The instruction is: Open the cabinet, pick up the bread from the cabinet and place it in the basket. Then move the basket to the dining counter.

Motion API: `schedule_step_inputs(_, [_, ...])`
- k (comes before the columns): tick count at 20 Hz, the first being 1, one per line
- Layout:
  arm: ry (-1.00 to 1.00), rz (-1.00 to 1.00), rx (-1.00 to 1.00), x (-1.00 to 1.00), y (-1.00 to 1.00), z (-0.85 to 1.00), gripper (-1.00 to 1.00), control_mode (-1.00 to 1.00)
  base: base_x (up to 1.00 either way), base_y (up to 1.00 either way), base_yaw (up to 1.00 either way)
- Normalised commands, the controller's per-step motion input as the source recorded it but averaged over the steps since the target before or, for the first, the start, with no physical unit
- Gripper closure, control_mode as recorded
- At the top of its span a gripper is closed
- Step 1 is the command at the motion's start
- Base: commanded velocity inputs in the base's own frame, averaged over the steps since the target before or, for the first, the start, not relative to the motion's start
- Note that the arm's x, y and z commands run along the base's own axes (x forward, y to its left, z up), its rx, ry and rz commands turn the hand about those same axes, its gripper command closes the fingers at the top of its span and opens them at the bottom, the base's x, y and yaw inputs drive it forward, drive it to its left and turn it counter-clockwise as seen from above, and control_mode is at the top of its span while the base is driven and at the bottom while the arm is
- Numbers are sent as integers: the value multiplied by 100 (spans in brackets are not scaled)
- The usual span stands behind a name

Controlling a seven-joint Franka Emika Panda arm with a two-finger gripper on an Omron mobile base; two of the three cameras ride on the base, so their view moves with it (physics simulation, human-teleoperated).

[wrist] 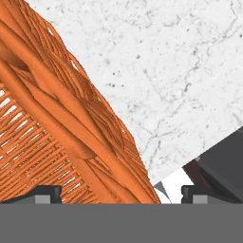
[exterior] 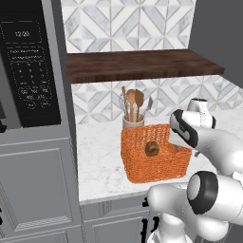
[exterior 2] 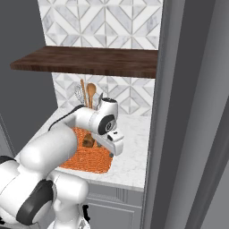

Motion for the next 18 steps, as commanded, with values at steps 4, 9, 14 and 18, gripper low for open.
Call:
schedule_step_inputs(4, [0, 0, 0, 0, 4, -38, -100, -100, 0, 0, 0])
schedule_step_inputs(9, [0, 0, 0, 0, 24, -30, 100, -100, 0, 0, 0])
schedule_step_inputs(14, [0, 0, 0, 0, 33, -31, 100, -100, 0, 0, 0])
schedule_step_inputs(18, [0, 0, 0, 0, 12, -11, 100, -100, 0, 0, 0])
